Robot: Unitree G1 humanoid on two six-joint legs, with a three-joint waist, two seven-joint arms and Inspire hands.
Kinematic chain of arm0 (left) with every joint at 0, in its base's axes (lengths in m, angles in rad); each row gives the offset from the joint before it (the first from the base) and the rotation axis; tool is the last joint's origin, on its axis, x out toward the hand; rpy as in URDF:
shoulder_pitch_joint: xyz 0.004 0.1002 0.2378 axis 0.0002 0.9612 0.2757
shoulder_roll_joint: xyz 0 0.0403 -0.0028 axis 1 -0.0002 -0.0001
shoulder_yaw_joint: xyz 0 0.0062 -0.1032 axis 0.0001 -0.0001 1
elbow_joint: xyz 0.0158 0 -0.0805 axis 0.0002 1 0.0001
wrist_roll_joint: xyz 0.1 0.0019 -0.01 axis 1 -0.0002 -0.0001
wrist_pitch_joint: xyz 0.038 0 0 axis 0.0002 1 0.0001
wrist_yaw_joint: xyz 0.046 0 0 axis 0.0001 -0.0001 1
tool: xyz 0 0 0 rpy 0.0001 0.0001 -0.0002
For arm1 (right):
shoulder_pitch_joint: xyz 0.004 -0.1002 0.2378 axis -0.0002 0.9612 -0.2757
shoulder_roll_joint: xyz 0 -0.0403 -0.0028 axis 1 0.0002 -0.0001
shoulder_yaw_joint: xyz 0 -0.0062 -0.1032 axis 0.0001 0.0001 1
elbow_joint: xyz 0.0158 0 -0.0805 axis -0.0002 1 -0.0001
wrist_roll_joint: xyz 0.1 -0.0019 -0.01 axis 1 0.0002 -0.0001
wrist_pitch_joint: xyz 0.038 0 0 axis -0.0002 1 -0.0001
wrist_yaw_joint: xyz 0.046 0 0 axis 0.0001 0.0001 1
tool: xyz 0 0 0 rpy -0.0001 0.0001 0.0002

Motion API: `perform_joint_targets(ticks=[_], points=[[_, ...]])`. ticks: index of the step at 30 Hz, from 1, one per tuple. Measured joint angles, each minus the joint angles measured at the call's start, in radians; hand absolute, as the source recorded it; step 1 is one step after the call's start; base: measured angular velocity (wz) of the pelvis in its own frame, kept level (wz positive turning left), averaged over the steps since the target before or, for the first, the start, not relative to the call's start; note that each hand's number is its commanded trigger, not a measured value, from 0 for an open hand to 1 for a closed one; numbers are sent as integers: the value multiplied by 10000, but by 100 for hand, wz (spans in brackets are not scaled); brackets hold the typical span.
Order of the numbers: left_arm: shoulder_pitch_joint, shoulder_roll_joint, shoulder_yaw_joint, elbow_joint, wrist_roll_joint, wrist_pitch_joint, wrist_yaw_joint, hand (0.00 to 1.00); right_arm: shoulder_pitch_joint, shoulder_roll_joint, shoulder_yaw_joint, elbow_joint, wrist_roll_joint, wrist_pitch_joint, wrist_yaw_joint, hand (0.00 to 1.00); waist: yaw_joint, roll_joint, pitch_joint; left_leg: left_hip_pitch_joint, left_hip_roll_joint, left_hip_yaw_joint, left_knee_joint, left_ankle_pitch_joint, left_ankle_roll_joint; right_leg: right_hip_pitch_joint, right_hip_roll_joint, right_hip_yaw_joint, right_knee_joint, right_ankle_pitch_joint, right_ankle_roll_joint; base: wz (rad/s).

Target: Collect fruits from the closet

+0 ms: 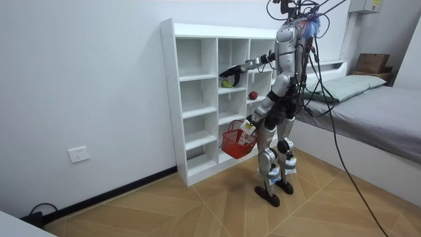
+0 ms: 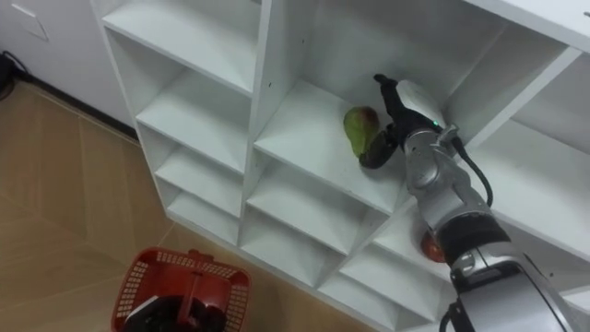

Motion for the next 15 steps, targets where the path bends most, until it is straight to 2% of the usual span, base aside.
perform_joint_targets(ticks=[15], points=[[-228,79,-5,494,3,-173,-2,100,-6,-4,363,-102,-174,-23,51,0,41,-151,-7,-5,33,124,-57,0,0,-66,19,116,-25,1,0,-2]])
